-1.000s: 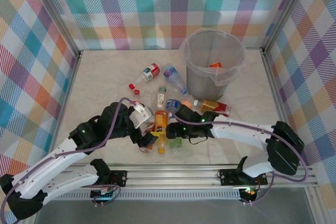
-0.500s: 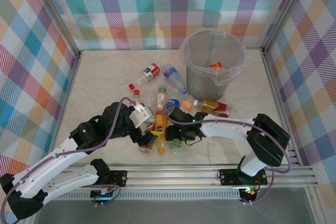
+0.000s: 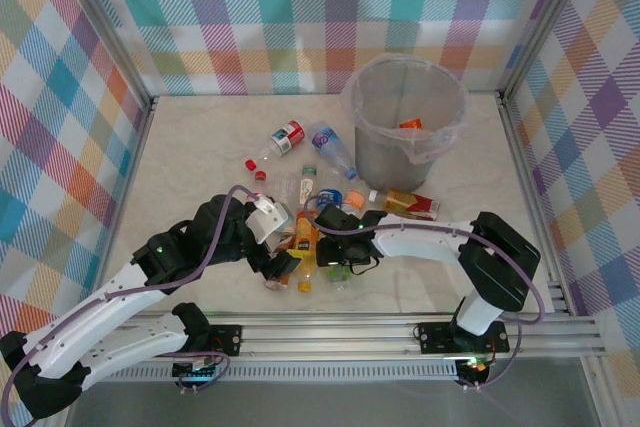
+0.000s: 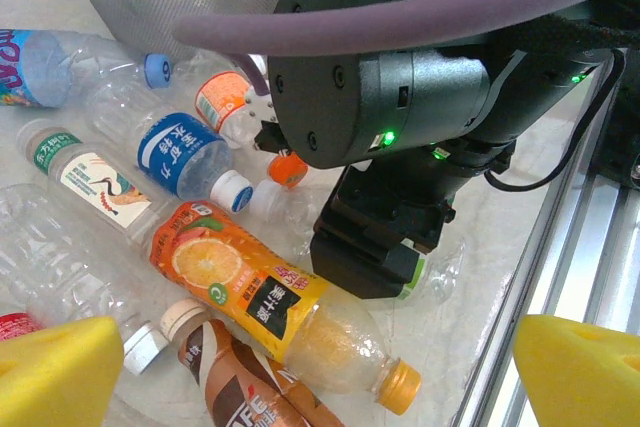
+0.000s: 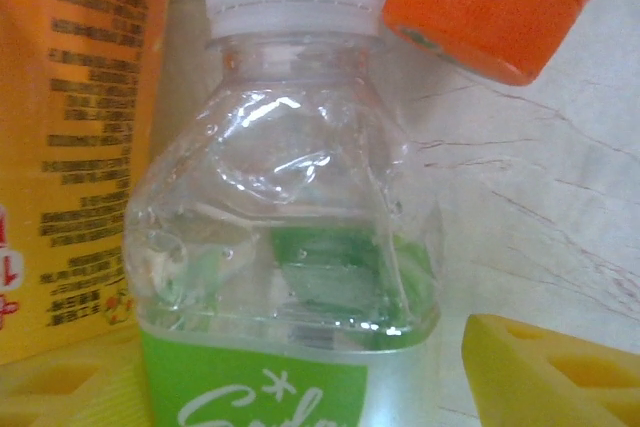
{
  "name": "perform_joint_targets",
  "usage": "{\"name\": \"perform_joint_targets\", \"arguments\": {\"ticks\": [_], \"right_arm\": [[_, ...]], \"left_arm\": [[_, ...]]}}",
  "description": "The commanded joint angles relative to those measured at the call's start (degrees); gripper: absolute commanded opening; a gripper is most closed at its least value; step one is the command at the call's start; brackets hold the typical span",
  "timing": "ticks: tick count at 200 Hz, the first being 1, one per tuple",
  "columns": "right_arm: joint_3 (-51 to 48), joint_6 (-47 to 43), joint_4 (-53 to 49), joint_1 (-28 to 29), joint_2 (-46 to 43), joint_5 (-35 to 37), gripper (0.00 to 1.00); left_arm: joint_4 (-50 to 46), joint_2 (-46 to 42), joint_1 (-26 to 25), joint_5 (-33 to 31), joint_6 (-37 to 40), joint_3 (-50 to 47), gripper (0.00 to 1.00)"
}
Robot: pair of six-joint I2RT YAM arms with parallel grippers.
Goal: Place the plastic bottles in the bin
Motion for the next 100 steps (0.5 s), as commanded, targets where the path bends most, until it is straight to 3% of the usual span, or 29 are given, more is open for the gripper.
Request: {"name": "perform_joint_targets", "arguments": {"ticks": [1,100], "right_arm": [[1.97,-1.60,-6.11,0.77,0.97,3.97,0.72],[3.19,-4.93,-10.12,1.36,1.37,7.28,0.64]], "left_arm": [[-0.06,-0.70,0.34,-0.48,-0.87,-0.30,1.00],[0.09,-0.25,0.35,-0.35,-1.15,-0.40,1.00]]}}
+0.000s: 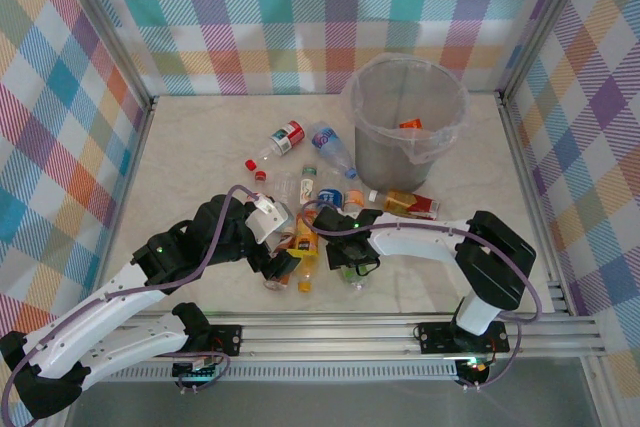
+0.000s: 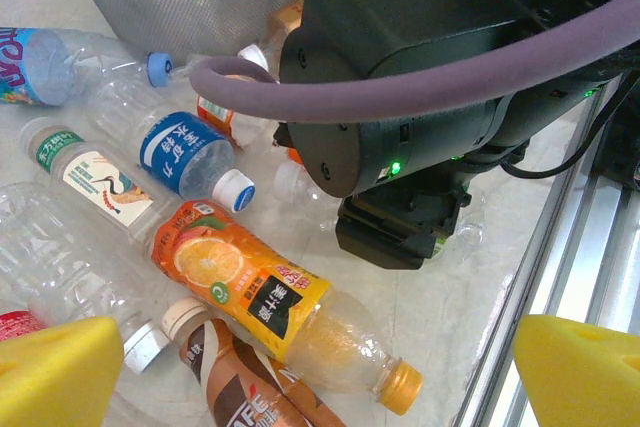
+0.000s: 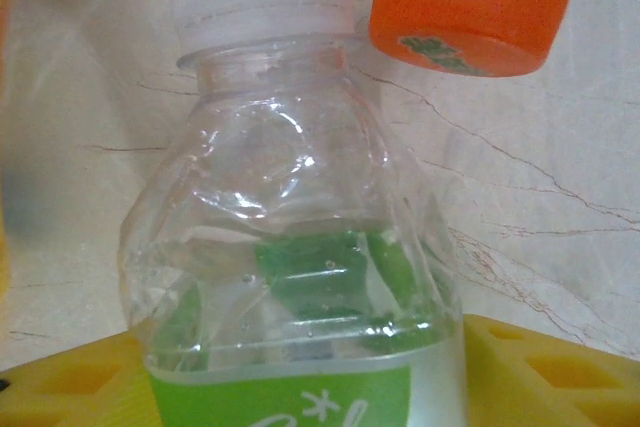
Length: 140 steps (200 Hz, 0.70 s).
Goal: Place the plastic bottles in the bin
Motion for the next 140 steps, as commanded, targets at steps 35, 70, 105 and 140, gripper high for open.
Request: {"name": "perform_joint_targets", "arguments": {"ticks": [35,70,105,140], "right_arm": [[0.13,-4.17,0.09,0.60,-2.16,1.54,0.59],[-2.13,-8.11,2.87,0.59,-7.36,0.54,0.57],[-2.42,-12.04,3.11,0.54,-13.41,-0.39,0.56],[0.04,-14.82,1.12,-0.63,-18.58,-0.75,0.56]], "left_arm": [[1.03,-0.43,0.33,0.22,-1.35,-0.50,1.00],[3.42,-0.85,0.34,0.64,-2.40,-0.26,1.00],[6.11,-0.83,0.30,2.21,-3.77,1.74,1.00],[8.37,1.23,0.37,3.06,-4.57,5.10,1.00]]}}
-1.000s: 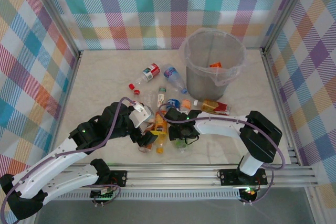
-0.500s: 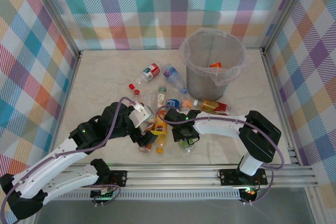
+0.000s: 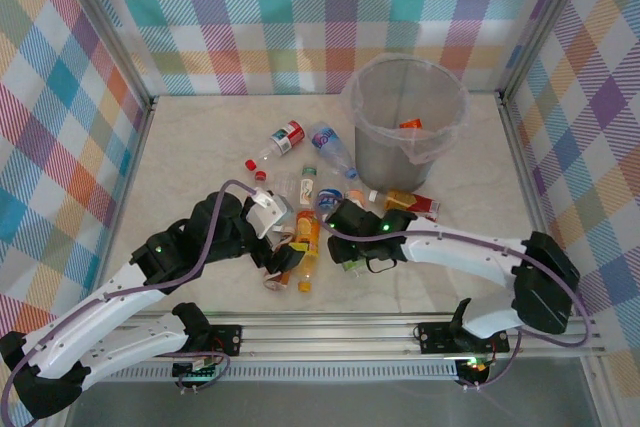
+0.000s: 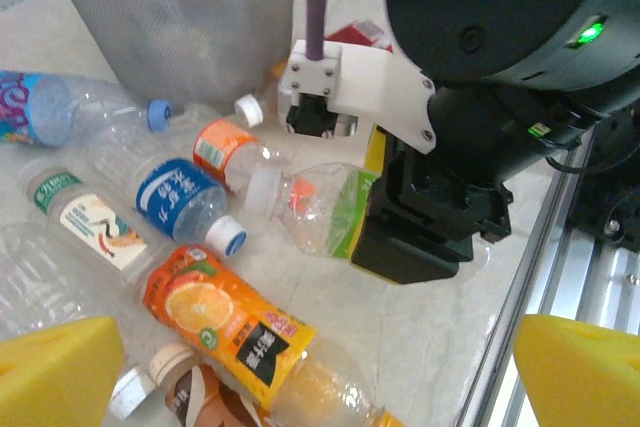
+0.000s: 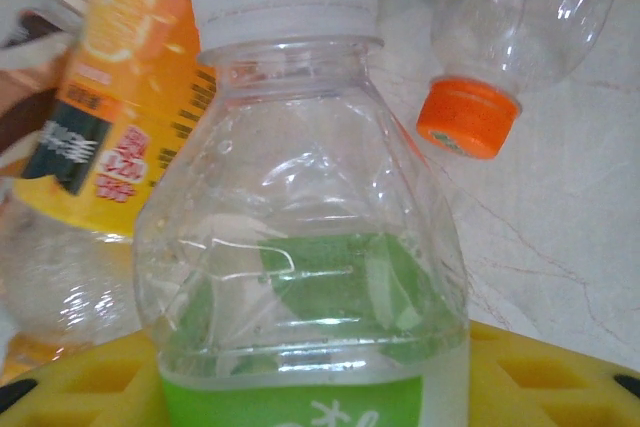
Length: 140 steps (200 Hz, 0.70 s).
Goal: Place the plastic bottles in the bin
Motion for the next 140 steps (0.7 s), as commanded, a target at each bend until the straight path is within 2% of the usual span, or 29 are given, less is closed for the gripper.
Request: {"name": "perform_joint_targets", "arguments": {"ticks": [1,78,140], "right_arm": [[2.23,-3.73,-1.25,-0.86,-3.26,-0.60,0.56],[13.04,-12.42,-6.02,-8.71,-11.00,-3.88,0.56],[27.53,-20.66,-7.91,-17.16,-9.02,-6.28,0.55]], "left_arm": [[3.86,1.08,0.37,1.69,-1.54,4.01,1.00],[13.36,7.02,0.38,5.42,-4.12,7.95,1.00],[26.79,13.10,0.36,9.21,-7.49,10.37,1.00]]}}
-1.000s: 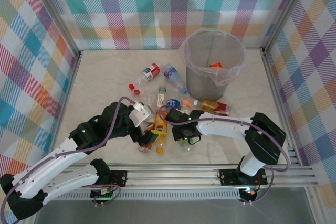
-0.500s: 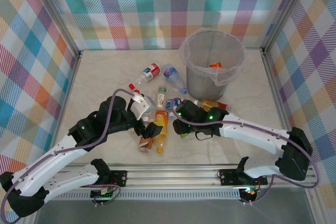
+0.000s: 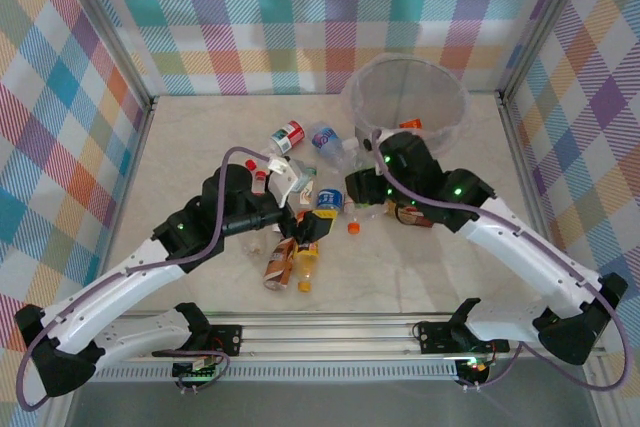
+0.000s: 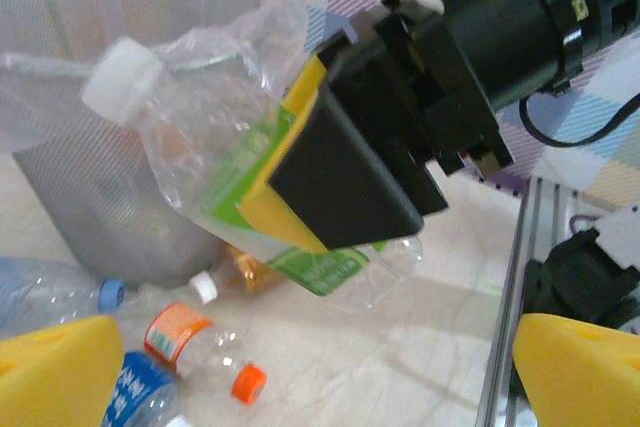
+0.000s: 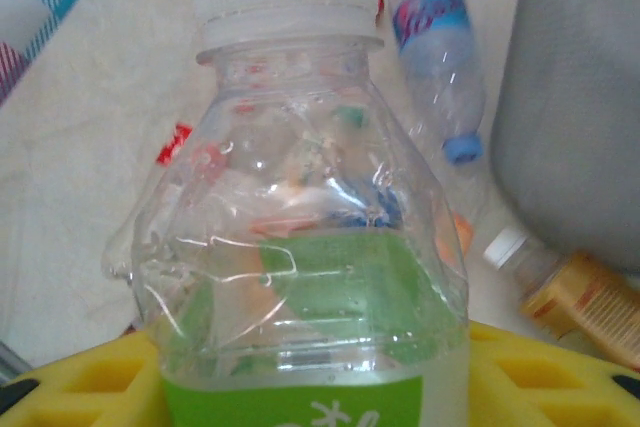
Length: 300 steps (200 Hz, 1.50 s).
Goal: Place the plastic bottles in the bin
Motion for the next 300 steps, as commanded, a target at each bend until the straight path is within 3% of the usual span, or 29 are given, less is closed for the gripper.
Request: {"name": "perform_joint_targets", "arguments": {"ticks": [1,80,194,300], "right_arm": [[6.51,-5.50,-1.44,-2.33,1.22,-1.31,0.55],[22.68,-10.31,-0.64,-14.05,9.61,-5.39,0.55],[43.91,-9.75,-8.85,-30.89,29.44,-15.47,0.55],[59.21,-14.56,-22.53,-33.90,47.53,-15.89,0.56]], "left_arm": [[8.08,1.75,0.37,2.70,-2.03,2.92,1.00],[13.93,7.72,0.31,5.80,-4.60,5.18,1.00],[7.91,9.17,0.34,9.33,-0.34,5.35,1.00],[4.33,10.99,0.24,9.13,0.80,6.84,1.00]]}}
